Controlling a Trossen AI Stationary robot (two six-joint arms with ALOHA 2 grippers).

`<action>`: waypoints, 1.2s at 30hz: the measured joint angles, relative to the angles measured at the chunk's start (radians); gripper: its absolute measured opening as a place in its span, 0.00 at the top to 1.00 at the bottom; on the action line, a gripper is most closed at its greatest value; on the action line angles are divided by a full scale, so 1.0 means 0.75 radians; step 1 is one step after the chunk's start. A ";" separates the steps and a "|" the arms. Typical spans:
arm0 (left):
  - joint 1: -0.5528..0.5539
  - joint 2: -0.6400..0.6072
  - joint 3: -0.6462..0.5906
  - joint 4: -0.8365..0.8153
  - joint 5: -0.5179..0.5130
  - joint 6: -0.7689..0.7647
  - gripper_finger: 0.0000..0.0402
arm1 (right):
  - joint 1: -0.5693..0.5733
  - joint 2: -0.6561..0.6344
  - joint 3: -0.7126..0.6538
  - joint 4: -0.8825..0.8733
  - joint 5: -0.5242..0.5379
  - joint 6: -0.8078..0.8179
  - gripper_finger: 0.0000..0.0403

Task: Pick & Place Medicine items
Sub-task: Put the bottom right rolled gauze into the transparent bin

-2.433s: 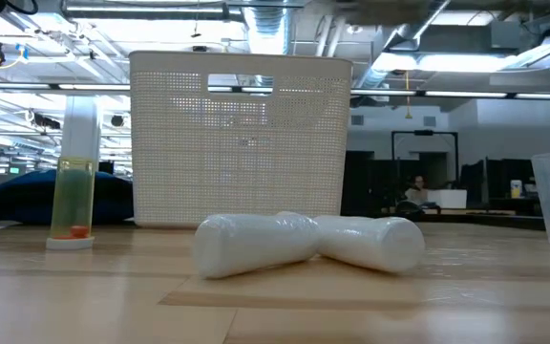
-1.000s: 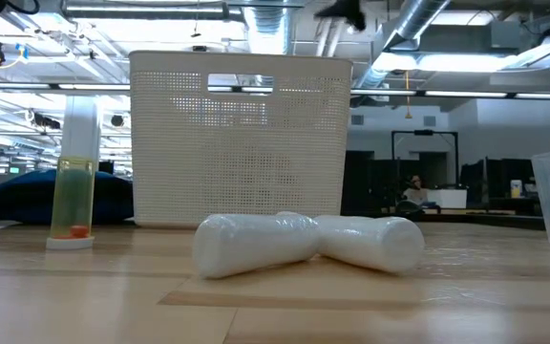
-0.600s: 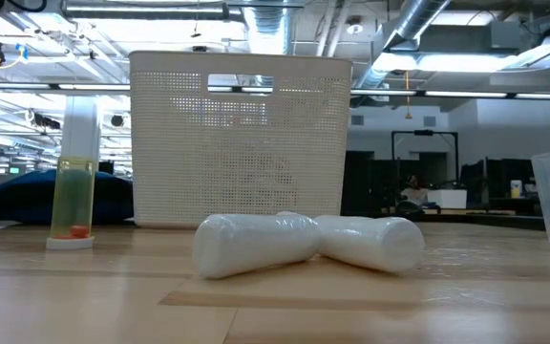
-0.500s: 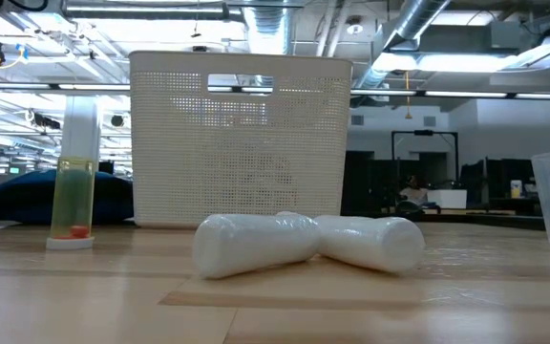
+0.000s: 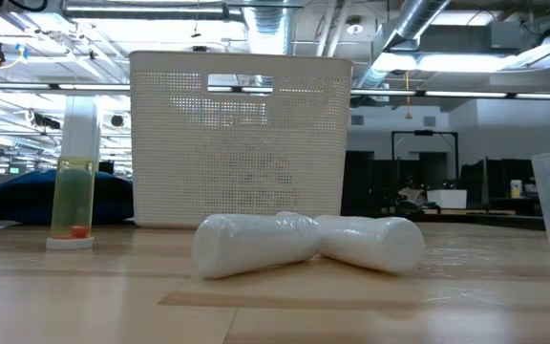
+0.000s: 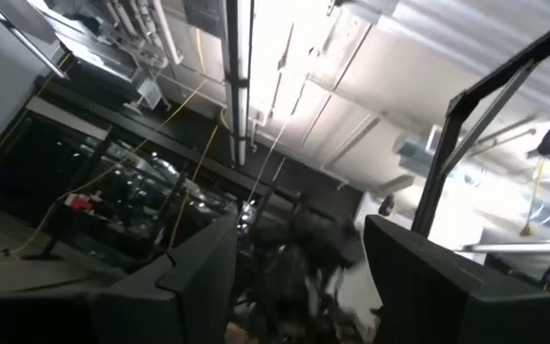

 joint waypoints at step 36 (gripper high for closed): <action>-0.012 0.000 0.001 0.026 0.041 -0.086 0.40 | 0.179 0.901 -0.002 0.520 0.041 0.376 0.55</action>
